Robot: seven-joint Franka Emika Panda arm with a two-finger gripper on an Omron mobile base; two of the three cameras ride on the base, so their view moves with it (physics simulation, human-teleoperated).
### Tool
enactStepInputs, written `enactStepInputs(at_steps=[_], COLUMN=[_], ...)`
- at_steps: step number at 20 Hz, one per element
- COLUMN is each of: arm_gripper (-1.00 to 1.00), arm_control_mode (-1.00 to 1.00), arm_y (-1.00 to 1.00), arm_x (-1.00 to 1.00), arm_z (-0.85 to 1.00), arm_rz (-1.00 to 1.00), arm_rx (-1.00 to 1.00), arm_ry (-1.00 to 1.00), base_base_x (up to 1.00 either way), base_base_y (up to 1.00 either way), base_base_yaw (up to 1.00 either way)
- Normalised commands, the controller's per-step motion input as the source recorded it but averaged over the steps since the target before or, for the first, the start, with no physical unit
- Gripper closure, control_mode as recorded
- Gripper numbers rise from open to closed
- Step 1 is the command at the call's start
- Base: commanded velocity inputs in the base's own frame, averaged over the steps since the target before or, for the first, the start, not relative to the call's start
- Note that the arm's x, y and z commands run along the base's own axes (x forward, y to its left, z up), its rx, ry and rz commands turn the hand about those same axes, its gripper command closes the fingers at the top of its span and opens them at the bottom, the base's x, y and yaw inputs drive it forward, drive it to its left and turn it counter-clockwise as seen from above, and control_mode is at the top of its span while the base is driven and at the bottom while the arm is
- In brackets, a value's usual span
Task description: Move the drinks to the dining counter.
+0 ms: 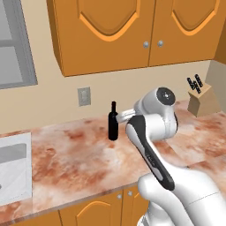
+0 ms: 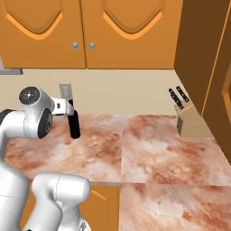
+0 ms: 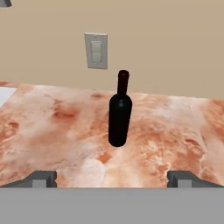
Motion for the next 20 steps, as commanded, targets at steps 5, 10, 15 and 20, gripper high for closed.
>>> enactStepInputs(at_steps=[5,10,15,20], arm_gripper=[-1.00,-1.00,-1.00,-1.00], arm_control_mode=[-1.00,-1.00,-1.00,-1.00], arm_y=[0.00,0.00,0.01,0.08], arm_x=[0.37,0.41,0.46,0.49], arm_z=[-0.21,-0.21,-0.22,-0.15], arm_rz=[0.00,0.00,0.00,0.00], arm_rx=[0.00,0.01,0.03,0.01], arm_ry=[0.00,0.00,0.00,0.00], base_base_x=[0.00,0.00,0.00,0.00], base_base_y=[0.00,0.00,0.00,0.00], base_base_yaw=[0.00,0.00,0.00,0.00])
